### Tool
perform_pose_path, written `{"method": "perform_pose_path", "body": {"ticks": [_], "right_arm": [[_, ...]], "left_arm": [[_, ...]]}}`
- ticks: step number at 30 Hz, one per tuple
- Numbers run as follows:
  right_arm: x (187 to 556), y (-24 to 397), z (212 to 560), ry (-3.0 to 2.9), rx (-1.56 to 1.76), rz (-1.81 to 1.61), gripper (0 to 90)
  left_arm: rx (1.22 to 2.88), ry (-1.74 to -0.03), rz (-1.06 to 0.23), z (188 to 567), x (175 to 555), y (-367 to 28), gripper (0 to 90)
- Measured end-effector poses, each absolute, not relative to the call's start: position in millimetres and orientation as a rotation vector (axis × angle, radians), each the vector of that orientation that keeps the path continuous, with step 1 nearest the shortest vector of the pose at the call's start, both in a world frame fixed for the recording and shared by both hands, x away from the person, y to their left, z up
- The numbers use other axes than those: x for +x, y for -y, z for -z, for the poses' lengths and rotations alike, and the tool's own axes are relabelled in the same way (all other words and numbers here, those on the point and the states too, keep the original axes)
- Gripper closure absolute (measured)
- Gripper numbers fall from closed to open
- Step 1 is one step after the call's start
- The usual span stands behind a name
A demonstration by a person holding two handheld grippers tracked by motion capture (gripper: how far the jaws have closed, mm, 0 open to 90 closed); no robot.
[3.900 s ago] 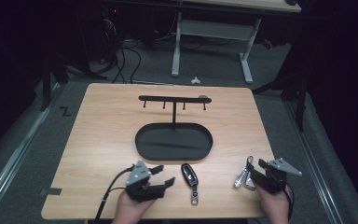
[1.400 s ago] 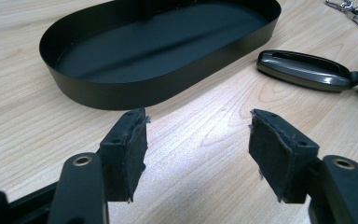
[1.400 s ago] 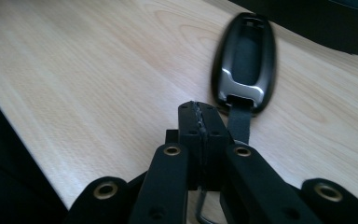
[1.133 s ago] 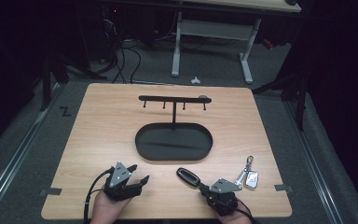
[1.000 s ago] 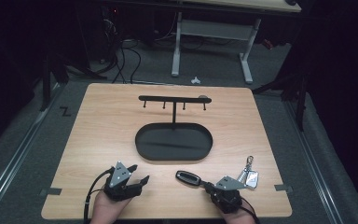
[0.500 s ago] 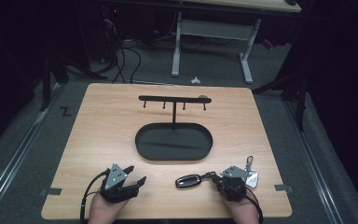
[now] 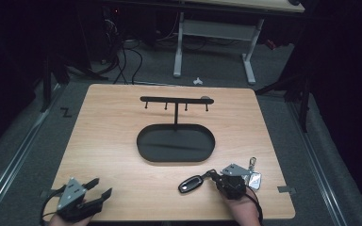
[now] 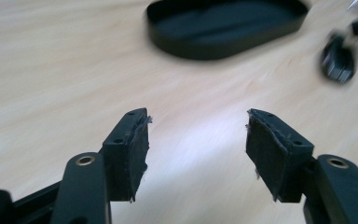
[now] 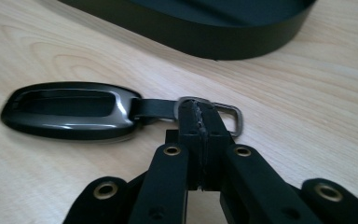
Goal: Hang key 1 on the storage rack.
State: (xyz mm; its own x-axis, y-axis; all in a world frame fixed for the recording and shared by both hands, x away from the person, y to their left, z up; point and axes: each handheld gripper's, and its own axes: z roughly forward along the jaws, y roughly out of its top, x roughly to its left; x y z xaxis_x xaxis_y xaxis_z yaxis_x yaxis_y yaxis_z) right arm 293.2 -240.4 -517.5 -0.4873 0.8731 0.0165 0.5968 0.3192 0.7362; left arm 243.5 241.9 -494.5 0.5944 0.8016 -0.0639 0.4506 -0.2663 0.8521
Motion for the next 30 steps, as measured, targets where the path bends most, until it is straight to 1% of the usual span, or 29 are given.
{"method": "perform_pose_path", "body": {"ticks": [2, 6, 8, 13, 16, 18, 19, 20, 23, 30], "right_arm": [[288.7, 236.4, 515.0, -2.208, 1.289, -0.994, 89.9], [280.4, 220.4, 508.9, -2.227, 1.211, -1.018, 89.9], [276.3, 207.7, 506.0, -2.244, 1.162, -1.043, 89.9], [273.3, 176.0, 509.7, -2.314, 1.055, -1.045, 90.0], [273.8, 165.8, 514.5, -2.350, 0.997, -1.014, 90.0], [273.7, 165.1, 516.3, -2.361, 0.997, -1.013, 90.0], [273.7, 165.1, 516.3, -2.361, 0.997, -1.013, 90.0], [272.8, 166.1, 516.3, -2.369, 1.005, -1.014, 90.0], [269.2, 167.8, 516.2, -2.375, 1.005, -1.013, 90.0], [259.0, 178.8, 516.7, -2.369, 1.009, -0.992, 90.0]], "left_arm": [[1.903, -1.040, -0.481, 493.2, 236.4, -257.1, 39.4], [1.891, -1.041, -0.509, 488.4, 235.7, -266.3, 39.2], [1.819, -1.063, -0.504, 489.8, 244.1, -265.1, 39.1], [1.776, -1.099, -0.473, 494.2, 267.3, -248.3, 38.2], [1.785, -1.089, -0.460, 494.5, 280.7, -228.2, 37.6], [1.781, -1.075, -0.452, 492.3, 288.8, -213.4, 37.4], [1.781, -1.075, -0.452, 492.3, 288.8, -213.4, 37.4], [1.776, -1.061, -0.450, 490.2, 295.9, -200.1, 37.2], [1.800, -1.055, -0.421, 493.6, 303.5, -184.6, 35.7], [1.863, -1.041, -0.499, 515.4, 297.5, -179.5, 35.8]]}}
